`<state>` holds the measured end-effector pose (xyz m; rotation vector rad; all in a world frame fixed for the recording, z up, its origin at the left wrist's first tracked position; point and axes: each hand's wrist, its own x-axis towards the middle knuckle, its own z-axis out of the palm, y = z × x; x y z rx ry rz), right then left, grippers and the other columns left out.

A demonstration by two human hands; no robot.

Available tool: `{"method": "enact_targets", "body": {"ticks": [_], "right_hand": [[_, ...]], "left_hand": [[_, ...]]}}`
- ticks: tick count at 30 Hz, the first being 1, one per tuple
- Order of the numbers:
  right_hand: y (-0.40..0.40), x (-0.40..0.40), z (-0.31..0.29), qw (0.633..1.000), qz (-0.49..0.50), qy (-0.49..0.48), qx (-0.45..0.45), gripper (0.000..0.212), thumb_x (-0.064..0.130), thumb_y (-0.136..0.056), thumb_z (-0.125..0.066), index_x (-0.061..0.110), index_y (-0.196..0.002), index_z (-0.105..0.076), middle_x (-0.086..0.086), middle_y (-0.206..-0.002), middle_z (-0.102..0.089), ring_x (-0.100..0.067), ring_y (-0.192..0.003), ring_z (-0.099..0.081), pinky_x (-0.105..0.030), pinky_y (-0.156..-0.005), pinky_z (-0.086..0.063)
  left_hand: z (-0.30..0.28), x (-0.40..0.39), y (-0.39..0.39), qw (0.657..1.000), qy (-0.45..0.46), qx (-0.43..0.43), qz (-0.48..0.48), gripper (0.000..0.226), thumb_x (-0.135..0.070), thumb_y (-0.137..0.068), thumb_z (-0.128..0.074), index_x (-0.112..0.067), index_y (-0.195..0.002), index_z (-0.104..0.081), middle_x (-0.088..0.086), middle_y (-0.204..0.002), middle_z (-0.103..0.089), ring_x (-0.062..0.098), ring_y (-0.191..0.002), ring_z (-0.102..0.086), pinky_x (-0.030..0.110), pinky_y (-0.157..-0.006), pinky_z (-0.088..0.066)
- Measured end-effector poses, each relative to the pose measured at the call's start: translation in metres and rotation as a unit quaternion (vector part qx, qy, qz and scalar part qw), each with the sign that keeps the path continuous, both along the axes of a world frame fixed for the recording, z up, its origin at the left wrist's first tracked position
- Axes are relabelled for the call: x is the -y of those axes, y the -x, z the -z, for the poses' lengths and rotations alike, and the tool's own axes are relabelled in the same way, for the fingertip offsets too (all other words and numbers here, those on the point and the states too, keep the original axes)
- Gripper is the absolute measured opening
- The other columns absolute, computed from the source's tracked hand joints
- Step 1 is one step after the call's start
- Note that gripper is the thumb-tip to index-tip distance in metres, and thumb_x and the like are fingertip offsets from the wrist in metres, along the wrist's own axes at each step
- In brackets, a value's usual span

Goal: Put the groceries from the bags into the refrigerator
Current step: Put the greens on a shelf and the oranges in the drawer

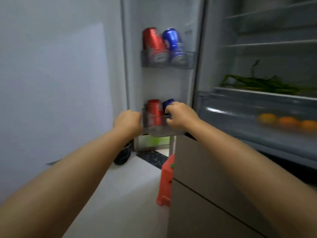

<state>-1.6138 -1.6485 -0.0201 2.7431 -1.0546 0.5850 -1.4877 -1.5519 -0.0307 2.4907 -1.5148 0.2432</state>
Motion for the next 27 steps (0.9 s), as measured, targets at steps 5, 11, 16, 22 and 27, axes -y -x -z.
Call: {"method": "enact_targets", "body": {"ticks": [5, 11, 16, 22, 27], "right_hand": [[-0.137, -0.096, 0.012, 0.995, -0.096, -0.036, 0.009, 0.034, 0.018, -0.087, -0.051, 0.009, -0.120, -0.056, -0.014, -0.127, -0.053, -0.032, -0.117, -0.050, -0.035, -0.092, -0.044], [-0.284, -0.201, 0.066, 0.984, -0.144, -0.103, -0.027, 0.039, 0.019, -0.090, -0.051, 0.010, -0.128, -0.050, -0.013, -0.132, -0.050, -0.030, -0.120, -0.048, -0.036, -0.095, -0.043], [-0.391, -0.262, 0.116, 0.969, -0.187, -0.140, -0.076, 0.037, 0.018, -0.090, -0.051, 0.010, -0.126, -0.051, -0.011, -0.130, -0.051, -0.029, -0.115, -0.051, -0.037, -0.093, -0.043], [-0.533, -0.292, 0.184, 0.948, -0.230, -0.178, -0.129, 0.040, 0.016, -0.089, -0.052, 0.009, -0.128, -0.050, -0.013, -0.133, -0.050, -0.030, -0.118, -0.050, -0.036, -0.094, -0.043], [-0.673, -0.274, 0.236, 0.932, -0.239, -0.212, -0.170, 0.040, 0.018, -0.089, -0.050, 0.009, -0.128, -0.050, -0.013, -0.131, -0.051, -0.030, -0.120, -0.048, -0.037, -0.096, -0.042]], "left_hand": [[0.032, -0.129, -0.124, 0.995, -0.035, 0.003, -0.097, 0.038, -0.008, -0.090, -0.048, -0.011, -0.128, -0.053, 0.011, -0.131, -0.048, 0.031, -0.121, -0.049, 0.039, -0.095, -0.047], [0.078, -0.266, -0.261, 0.976, -0.086, -0.001, -0.198, 0.035, -0.008, -0.092, -0.044, -0.010, -0.126, -0.053, 0.011, -0.128, -0.049, 0.029, -0.119, -0.049, 0.036, -0.091, -0.047], [0.119, -0.345, -0.355, 0.953, -0.126, -0.026, -0.275, 0.031, -0.005, -0.092, -0.043, -0.006, -0.120, -0.055, 0.012, -0.123, -0.051, 0.028, -0.113, -0.052, 0.034, -0.087, -0.049], [0.184, -0.375, -0.469, 0.934, -0.201, -0.055, -0.289, 0.031, -0.009, -0.091, -0.047, -0.007, -0.121, -0.054, 0.012, -0.127, -0.049, 0.029, -0.118, -0.049, 0.035, -0.089, -0.046], [0.219, -0.368, -0.596, 0.922, -0.251, -0.080, -0.284, 0.031, -0.013, -0.093, -0.045, -0.008, -0.124, -0.052, 0.012, -0.130, -0.046, 0.029, -0.123, -0.045, 0.035, -0.095, -0.042]]}}
